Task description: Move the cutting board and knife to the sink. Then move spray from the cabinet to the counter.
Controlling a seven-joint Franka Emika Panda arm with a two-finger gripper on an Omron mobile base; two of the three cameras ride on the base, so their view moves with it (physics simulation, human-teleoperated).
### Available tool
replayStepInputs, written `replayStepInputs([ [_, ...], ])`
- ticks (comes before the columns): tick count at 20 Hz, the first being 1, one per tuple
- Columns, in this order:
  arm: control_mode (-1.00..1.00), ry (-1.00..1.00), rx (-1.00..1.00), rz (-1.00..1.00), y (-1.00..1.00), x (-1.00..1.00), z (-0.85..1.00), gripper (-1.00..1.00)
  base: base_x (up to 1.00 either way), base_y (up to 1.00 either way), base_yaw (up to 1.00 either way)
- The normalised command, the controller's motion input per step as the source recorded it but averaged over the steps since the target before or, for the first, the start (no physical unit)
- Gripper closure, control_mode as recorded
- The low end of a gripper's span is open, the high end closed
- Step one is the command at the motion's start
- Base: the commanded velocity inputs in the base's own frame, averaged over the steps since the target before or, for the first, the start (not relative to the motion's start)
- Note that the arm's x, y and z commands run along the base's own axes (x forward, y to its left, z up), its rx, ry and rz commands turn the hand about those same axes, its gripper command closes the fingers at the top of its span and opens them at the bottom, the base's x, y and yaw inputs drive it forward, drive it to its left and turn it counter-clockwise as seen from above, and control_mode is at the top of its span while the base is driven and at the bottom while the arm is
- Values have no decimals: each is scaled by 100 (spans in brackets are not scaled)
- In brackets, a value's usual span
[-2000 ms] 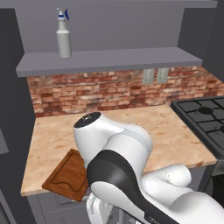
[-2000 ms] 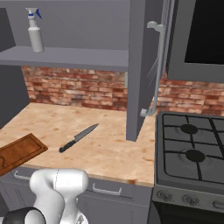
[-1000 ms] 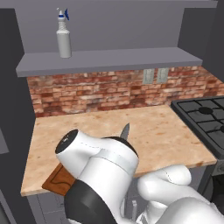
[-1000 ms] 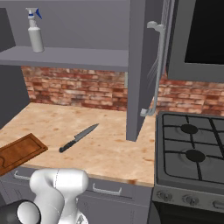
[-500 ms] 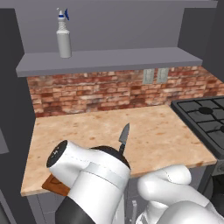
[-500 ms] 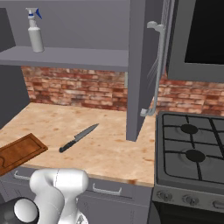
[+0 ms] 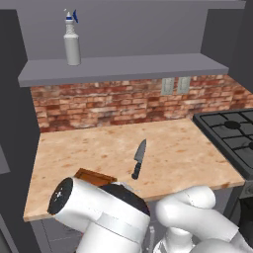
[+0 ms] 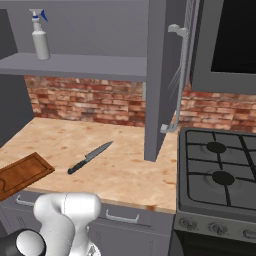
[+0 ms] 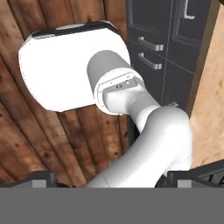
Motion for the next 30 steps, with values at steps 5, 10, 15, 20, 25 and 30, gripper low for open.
replayStepInputs([
  [5,-100,-23,0,8,0,6,-5,-100,0,0,0],
  [10,-100,-22,1,7,1,14,-3,-100,0,0,0],
  [15,-100,-19,4,5,5,17,-2,-100,0,0,0],
  [20,-100,-17,8,3,9,10,-6,-100,0,0,0],
  [25,-100,-13,13,1,13,1,-13,-100,0,0,0],
  [30,-100,-9,17,0,11,1,-16,-100,0,0,0],
])
